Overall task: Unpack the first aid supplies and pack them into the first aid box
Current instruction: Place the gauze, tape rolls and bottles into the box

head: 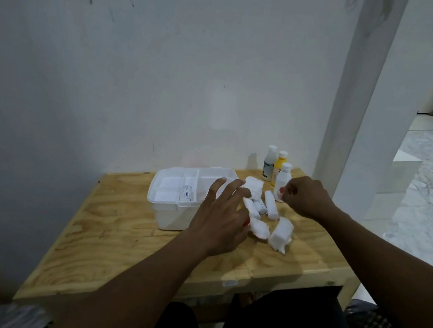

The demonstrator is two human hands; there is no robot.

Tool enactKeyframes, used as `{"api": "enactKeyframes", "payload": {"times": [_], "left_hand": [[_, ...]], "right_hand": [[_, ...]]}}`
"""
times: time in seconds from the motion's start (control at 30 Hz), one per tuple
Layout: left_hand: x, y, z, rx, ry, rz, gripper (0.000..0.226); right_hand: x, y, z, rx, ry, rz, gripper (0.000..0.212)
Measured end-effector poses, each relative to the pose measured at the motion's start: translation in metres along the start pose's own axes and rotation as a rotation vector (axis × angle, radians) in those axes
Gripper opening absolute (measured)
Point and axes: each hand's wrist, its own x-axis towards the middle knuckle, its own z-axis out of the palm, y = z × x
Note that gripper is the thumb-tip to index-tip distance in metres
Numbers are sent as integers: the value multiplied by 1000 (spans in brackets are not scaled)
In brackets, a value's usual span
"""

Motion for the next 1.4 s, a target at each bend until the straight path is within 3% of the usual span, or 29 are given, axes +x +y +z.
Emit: {"api": "enactKeyframes", "payload": {"times": [0.1,0.2,0.33,0.53,0.7,0.87,1.4], "left_hand": [[12,-16,-15,-68,147,-44,21],[16,-53,-24,-143,243,-239,17],[-1,-110,-24,-247,164,-490,19],[-30,-145,-19,-347,109,-664,24],[-33,-152,-13,-393,32,-658,26],[-22,-150,-9,-394,-69,-590,23],[3,-142,-11,-332,-299,-480,17]], "right_hand": [[10,-29,-12,111,173,-98,17],[18,-68,-12,228,208,-202,24],[28,-121,8,304,154,-313,25],[40,-166,55,240,36,-410,20],[50,-178,76,21,-41,-450,20],[55,-179,85,-154,-6,-523,20],[50,-156,77,71,-137,-478,28]]}}
